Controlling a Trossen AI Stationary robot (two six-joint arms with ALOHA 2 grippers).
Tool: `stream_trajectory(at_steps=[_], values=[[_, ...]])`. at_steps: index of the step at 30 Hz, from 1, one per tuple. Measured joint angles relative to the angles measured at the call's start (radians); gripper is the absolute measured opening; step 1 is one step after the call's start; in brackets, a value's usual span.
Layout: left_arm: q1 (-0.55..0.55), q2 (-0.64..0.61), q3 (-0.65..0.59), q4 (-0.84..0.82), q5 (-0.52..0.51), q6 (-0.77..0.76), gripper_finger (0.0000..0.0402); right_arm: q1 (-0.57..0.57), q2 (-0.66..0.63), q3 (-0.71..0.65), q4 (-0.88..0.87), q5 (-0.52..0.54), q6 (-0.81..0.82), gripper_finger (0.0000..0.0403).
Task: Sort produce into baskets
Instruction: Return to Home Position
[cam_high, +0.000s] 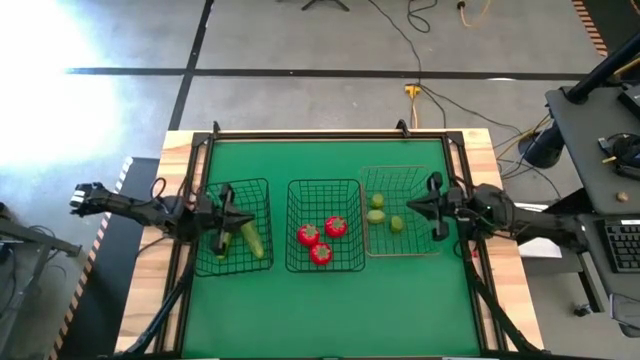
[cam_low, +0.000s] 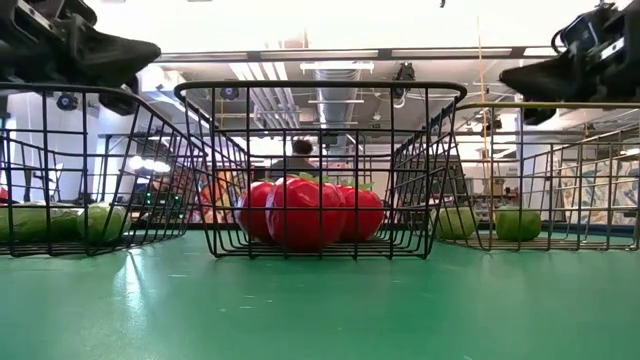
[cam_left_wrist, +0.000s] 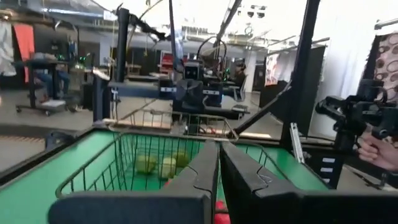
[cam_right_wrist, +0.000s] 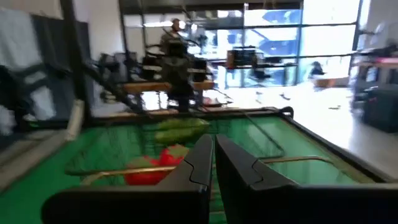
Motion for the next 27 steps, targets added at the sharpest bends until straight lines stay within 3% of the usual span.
stream_trajectory(at_steps=[7, 10, 14, 20, 27], values=[[0.047, 0.049, 0.0, 0.069, 0.011, 0.001, 0.0002, 0.0, 0.038, 0.0, 0.001, 0.045, -0.077, 0.0013], [0.102, 0.04, 0.002, 0.006, 0.088, 0.005, 0.0002, 0.0, 0.058, 0.0, -0.021, 0.045, -0.077, 0.0013], [0.154, -0.03, 0.004, -0.143, 0.159, -0.021, 0.0002, 0.0, 0.078, 0.0, -0.046, 0.046, -0.077, 0.0013], [0.156, -0.231, 0.008, -0.241, 0.155, 0.055, 0.0002, 0.0, 0.094, 0.0, -0.059, 0.045, -0.077, 0.0013], [0.154, -0.231, 0.001, -0.284, 0.145, 0.031, 0.0002, 0.0, 0.097, 0.0, -0.065, 0.045, -0.077, 0.0013]])
